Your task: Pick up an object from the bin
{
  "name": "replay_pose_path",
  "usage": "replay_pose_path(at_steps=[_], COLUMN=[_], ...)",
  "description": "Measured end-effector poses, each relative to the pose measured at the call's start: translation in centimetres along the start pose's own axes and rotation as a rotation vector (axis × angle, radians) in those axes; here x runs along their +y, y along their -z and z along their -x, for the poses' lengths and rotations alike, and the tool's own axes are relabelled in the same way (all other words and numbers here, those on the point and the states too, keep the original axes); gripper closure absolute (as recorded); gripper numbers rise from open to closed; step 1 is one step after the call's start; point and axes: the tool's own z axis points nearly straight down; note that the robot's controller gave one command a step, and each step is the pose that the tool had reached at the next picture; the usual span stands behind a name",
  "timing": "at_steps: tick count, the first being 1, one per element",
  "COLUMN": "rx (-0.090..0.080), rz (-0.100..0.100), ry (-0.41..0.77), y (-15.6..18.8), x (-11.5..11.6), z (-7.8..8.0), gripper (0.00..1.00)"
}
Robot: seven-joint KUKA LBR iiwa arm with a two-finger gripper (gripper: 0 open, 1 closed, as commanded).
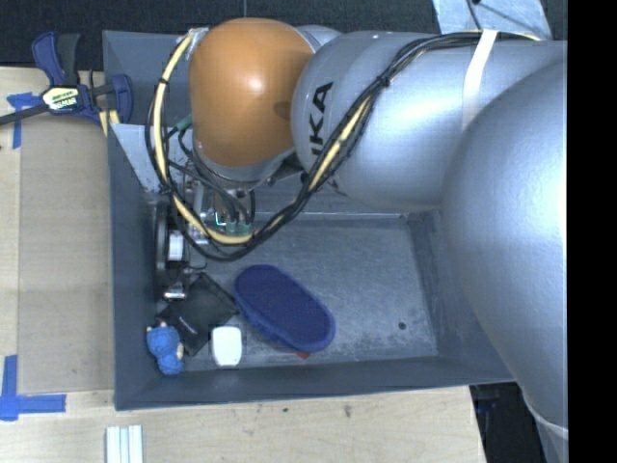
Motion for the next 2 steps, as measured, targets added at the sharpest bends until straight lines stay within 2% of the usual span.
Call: replay_pose_path(at_steps=[1, 2], rx=[-0.001, -0.01], rz=[-0.001, 0.001], ry=[-0.322, 0.404], y=[-6.21, -6.13], x=[-3.0, -3.67], z=[-6.22, -5.57], gripper=[0.0, 0.0])
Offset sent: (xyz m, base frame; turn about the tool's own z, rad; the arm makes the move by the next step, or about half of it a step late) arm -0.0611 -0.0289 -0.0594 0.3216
